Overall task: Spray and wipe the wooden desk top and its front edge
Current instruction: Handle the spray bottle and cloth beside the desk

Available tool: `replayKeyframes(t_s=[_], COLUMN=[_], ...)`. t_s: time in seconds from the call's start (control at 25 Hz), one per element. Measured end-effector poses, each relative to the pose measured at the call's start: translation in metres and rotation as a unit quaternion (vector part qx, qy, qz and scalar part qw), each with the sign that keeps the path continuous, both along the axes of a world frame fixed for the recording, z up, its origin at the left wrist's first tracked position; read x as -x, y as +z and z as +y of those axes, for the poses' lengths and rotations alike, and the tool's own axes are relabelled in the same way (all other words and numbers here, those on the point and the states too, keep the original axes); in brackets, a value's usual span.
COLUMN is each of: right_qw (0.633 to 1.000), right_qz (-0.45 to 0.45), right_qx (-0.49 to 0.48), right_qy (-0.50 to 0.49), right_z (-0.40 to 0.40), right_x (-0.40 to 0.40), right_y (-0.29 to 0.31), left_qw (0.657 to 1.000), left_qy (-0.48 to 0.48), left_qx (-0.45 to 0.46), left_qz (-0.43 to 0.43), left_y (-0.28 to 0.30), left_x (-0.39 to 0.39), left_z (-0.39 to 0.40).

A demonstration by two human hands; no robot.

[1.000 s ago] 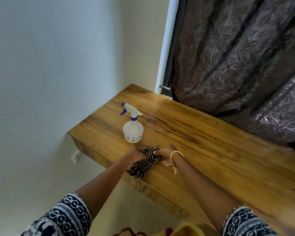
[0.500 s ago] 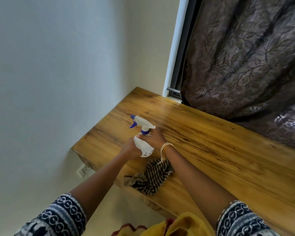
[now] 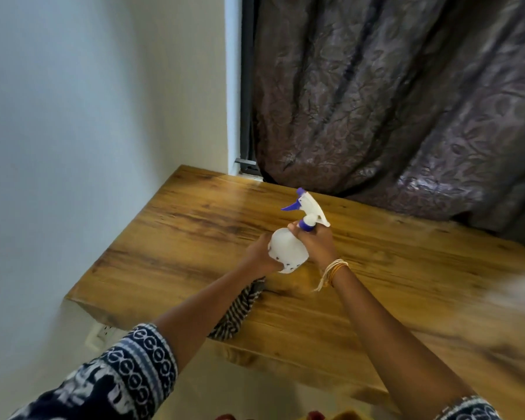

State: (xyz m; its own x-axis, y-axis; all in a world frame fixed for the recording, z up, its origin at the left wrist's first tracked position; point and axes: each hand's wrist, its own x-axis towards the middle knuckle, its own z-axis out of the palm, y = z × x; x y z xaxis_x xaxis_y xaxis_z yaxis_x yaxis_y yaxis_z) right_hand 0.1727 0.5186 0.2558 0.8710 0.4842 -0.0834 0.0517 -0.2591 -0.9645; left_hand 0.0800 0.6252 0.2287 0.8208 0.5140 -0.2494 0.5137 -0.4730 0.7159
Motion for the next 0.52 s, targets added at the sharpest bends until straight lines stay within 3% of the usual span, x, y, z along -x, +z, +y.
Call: replayKeyframes(t_s=[0.28,0.52], right_qw=[0.998,0.999], right_qz=[-0.003,0.016], right_qx=[-0.027,-0.017], right_qy=[-0.063,-0.039], right_z=[-0.187,-0.324], right_x=[-0.019,0.005], right_y=[-0.003,-0.021], left_qw=[0.994,0.996], left_qy=[-0.088,-0.053], left_qx=[-0.006,0.017], left_qz=[-0.06,-0.066], left_y=[-0.006,-0.021], left_x=[-0.021,0.018], left_z=[-0.16,-0.3])
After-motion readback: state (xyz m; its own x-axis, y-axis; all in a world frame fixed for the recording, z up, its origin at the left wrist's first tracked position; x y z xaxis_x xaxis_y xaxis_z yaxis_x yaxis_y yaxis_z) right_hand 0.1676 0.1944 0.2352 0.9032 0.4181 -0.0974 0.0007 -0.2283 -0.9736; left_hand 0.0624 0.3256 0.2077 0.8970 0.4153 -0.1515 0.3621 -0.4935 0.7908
